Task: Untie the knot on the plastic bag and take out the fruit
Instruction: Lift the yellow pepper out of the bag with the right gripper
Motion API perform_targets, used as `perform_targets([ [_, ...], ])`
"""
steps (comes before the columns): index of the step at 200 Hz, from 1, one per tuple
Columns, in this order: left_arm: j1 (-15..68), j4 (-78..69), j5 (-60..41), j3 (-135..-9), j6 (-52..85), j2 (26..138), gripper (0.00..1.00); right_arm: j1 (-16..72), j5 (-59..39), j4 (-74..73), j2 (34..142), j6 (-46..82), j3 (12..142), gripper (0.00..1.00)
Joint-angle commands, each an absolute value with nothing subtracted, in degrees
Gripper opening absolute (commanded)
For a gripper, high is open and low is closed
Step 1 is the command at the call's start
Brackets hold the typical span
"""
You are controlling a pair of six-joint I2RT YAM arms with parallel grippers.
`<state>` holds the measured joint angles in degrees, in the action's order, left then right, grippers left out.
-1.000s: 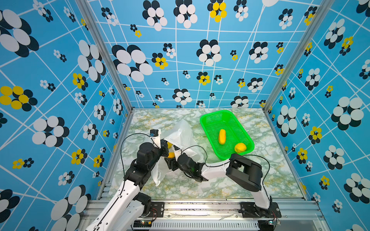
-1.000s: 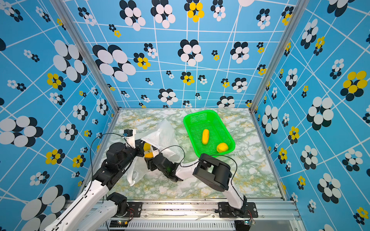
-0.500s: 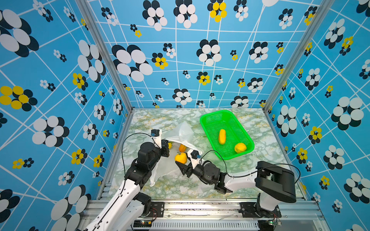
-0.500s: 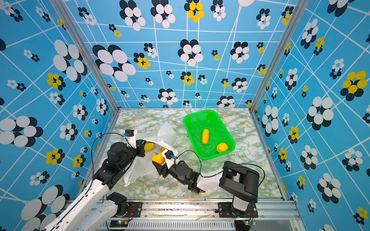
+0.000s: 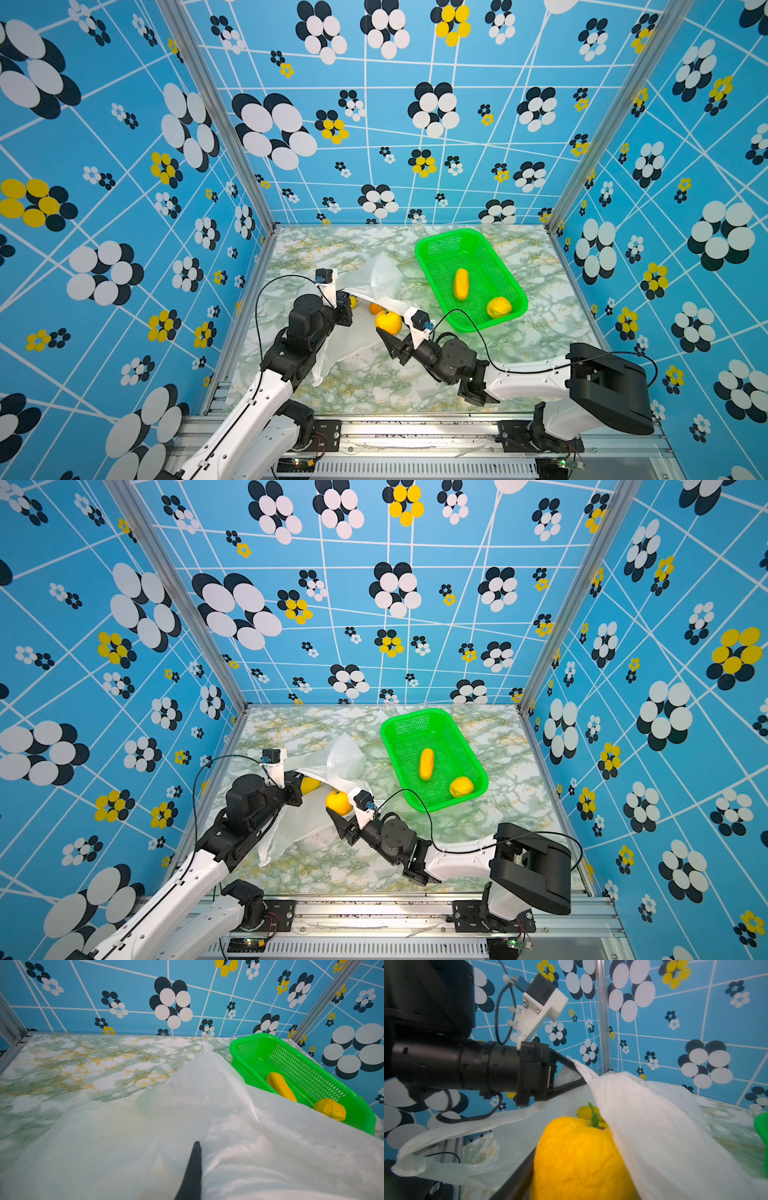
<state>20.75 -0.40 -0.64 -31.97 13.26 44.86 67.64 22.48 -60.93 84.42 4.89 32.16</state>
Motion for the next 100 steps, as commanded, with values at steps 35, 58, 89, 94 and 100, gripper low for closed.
perform_targets([
  [35,20.7,-1.2,0.4,-32.3,12.4,43.6,0.00,62.6,28.9,-46.2,67.3,3.5,29.5,0.35],
  [58,20.7,-0.9,0.6,-32.2,12.6,43.1,0.00,62.2,28.8,-46.1,57.3,3.9,24.0,0.37],
  [89,20.8,-1.3,1.3,-32.2,12.4,43.5,0.00,61.9,17.8,-36.0,50.3,6.2,25.0,0.36],
  [94,20.7,-1.3,1.2,-32.3,12.4,43.7,0.00,61.9,15.5,-35.6,50.9,6.4,25.5,0.34],
  [100,20.8,-1.2,1.1,-32.3,12.3,43.9,0.00,62.0,12.8,-35.8,52.0,6.8,25.8,0.34],
])
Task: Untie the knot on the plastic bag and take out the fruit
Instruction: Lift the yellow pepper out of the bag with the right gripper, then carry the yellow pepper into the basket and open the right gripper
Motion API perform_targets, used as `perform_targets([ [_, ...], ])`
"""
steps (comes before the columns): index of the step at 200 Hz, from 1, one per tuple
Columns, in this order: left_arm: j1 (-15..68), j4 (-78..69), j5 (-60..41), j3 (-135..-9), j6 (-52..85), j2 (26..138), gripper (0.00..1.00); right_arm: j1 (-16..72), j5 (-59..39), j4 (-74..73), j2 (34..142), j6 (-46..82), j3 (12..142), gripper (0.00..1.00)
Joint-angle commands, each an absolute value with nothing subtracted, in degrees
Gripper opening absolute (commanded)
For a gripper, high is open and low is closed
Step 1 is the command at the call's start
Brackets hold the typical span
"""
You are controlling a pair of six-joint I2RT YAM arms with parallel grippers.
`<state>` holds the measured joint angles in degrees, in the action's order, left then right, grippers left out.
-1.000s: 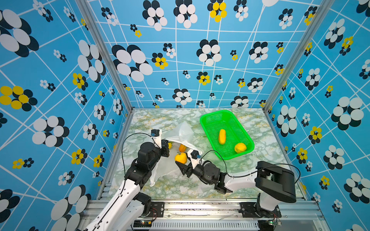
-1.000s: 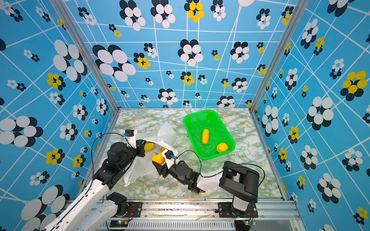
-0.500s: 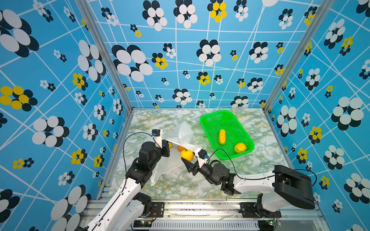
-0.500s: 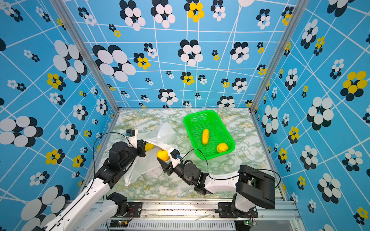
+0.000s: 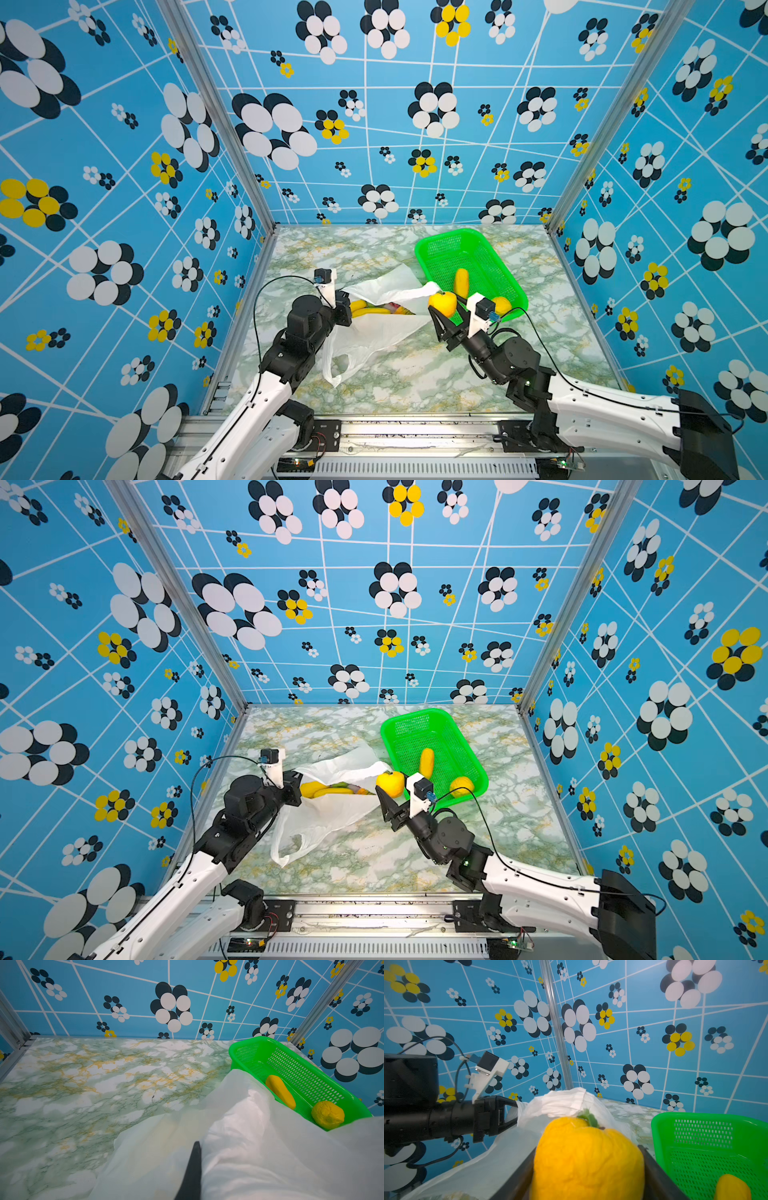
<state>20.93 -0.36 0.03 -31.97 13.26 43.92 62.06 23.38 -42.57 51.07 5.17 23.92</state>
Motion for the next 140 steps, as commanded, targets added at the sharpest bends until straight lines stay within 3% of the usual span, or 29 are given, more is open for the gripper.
perform_targets([
  [1,20.7,-1.2,1.0,-32.4,12.4,44.0,0.00,61.9,12.4,-35.9,52.3,6.9,25.9,0.34],
  [39,20.8,-0.5,1.2,-32.3,12.6,43.2,0.00,62.0,7.0,-40.7,62.5,8.5,28.2,0.33],
  [69,20.8,-0.7,1.3,-32.2,12.7,43.3,0.00,61.9,7.5,-39.7,59.0,7.3,27.6,0.32],
  [95,20.8,-0.3,1.7,-32.1,12.8,42.7,0.00,61.9,18.6,-37.2,51.0,6.4,24.4,0.34],
  [116,20.7,-0.3,3.1,-31.8,12.8,42.0,0.00,60.6,29.9,-27.9,46.8,5.9,26.2,0.30],
  [140,20.8,-0.1,3.5,-31.9,12.8,42.0,0.00,58.1,34.9,-22.1,42.5,5.9,25.3,0.30],
])
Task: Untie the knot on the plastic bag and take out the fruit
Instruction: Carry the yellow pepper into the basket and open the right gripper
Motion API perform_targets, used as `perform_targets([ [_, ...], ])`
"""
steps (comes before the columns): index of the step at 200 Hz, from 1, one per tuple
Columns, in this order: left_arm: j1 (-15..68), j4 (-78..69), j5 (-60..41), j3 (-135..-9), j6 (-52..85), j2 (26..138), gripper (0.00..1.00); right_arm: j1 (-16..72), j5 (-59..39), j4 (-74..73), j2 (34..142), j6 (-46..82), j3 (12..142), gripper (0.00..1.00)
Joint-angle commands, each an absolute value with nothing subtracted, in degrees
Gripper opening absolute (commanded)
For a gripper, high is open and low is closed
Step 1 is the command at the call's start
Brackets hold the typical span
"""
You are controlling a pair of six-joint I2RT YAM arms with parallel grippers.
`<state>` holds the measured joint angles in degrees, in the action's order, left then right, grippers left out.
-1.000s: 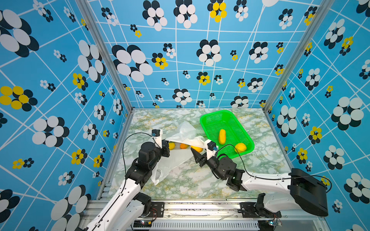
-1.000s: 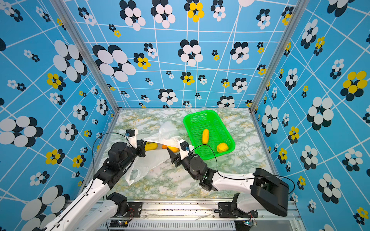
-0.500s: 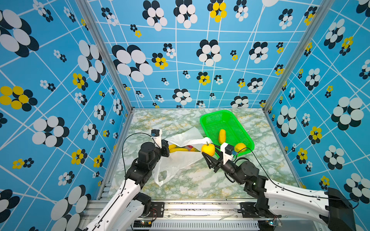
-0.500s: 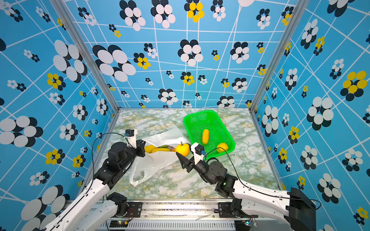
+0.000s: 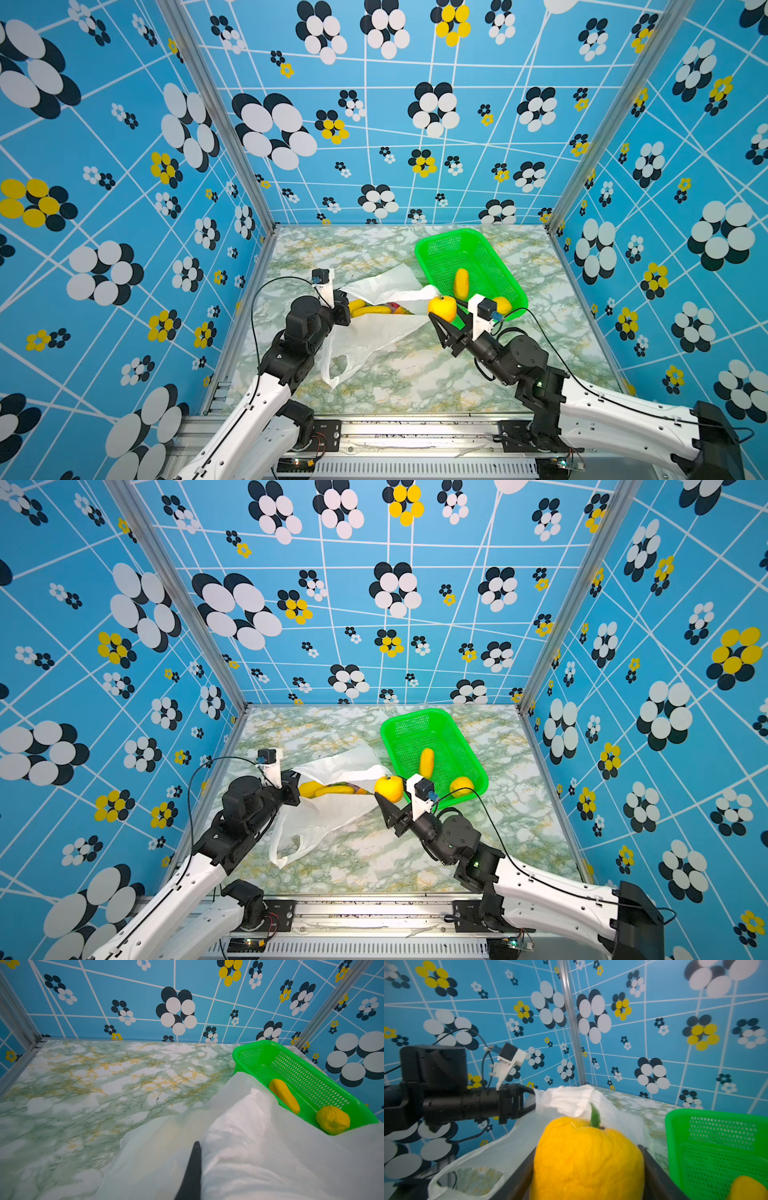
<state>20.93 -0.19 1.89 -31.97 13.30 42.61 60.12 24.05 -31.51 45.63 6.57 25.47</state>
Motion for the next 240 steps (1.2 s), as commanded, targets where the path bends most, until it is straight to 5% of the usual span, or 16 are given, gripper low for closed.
perform_targets([
  [1,20.7,-0.1,3.4,-31.9,12.9,42.0,0.00,58.0,35.1,-21.9,42.3,5.9,25.2,0.30],
  [40,20.7,-0.1,3.3,-31.9,13.0,41.7,0.00,51.4,42.0,-11.9,33.7,11.7,23.1,0.32],
  [69,20.8,-0.6,2.0,-32.0,13.0,42.5,0.00,40.4,38.5,-3.1,36.7,20.6,25.6,0.36],
  [116,20.7,0.3,2.4,-31.7,13.3,41.0,0.00,21.4,10.4,-2.4,62.9,29.6,34.2,0.35],
  [155,20.8,0.5,2.3,-31.6,13.4,40.3,0.00,19.0,7.6,-4.5,83.6,28.6,42.3,0.35],
  [197,20.8,-0.4,3.4,-31.8,12.9,41.7,0.00,18.1,5.7,-2.8,95.9,26.9,49.8,0.52],
  [240,20.8,0.0,3.1,-33.0,12.6,43.9,0.00,18.1,6.3,-5.9,97.2,25.6,47.4,0.76],
])
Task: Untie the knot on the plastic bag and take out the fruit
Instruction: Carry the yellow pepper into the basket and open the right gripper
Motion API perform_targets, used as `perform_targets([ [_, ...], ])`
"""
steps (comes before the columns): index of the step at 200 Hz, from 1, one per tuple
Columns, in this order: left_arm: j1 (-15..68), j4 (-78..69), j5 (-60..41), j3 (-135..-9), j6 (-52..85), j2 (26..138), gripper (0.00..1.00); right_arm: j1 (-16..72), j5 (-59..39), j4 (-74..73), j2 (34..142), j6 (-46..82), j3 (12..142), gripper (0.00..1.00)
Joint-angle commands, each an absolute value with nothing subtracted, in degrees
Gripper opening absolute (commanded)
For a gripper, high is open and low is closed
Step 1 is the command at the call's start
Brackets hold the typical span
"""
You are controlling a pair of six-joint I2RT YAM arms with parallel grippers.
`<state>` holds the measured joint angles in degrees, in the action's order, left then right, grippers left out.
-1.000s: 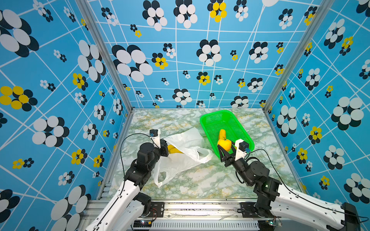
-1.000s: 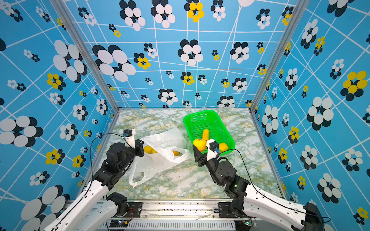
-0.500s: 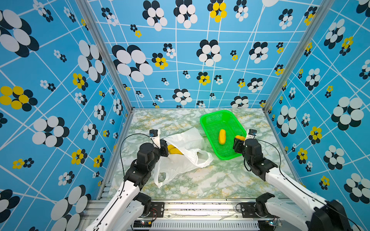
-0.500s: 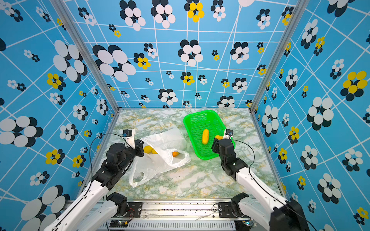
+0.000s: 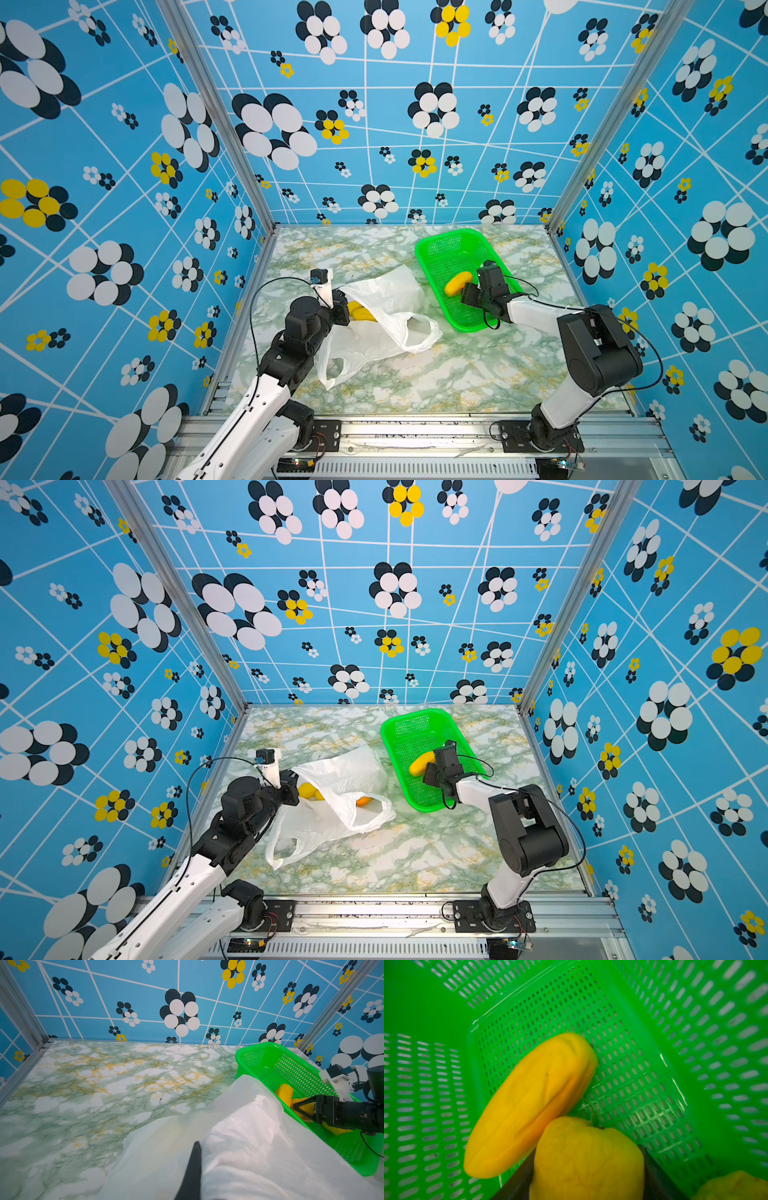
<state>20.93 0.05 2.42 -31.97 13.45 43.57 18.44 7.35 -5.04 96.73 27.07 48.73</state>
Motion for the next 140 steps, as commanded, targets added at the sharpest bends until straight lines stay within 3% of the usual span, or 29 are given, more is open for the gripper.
perform_targets([
  [1,20.9,0.0,3.2,-32.9,12.6,44.0,0.00,18.1,6.1,-6.1,97.1,25.5,47.3,0.77],
  [10,20.9,-0.3,3.6,-32.8,12.5,44.0,0.00,18.1,5.0,-7.6,96.3,25.1,46.2,0.86],
  [25,20.7,-0.9,3.6,-32.7,12.3,44.3,0.00,18.0,4.3,-9.7,94.8,25.0,44.3,0.92],
  [80,20.8,-0.9,3.4,-33.1,12.2,44.8,0.00,18.2,1.8,-7.7,83.8,23.5,41.1,0.94],
  [113,20.8,-0.7,2.6,-33.4,12.1,45.7,0.00,18.4,1.6,-5.6,70.2,23.4,37.0,0.88],
  [125,20.8,-0.5,2.5,-33.6,12.1,45.6,0.00,18.7,0.5,-7.1,63.8,24.3,34.1,0.77],
  [140,20.8,-0.2,2.7,-33.7,12.2,45.4,0.00,19.4,-2.0,-8.8,54.9,24.6,31.1,0.70],
])
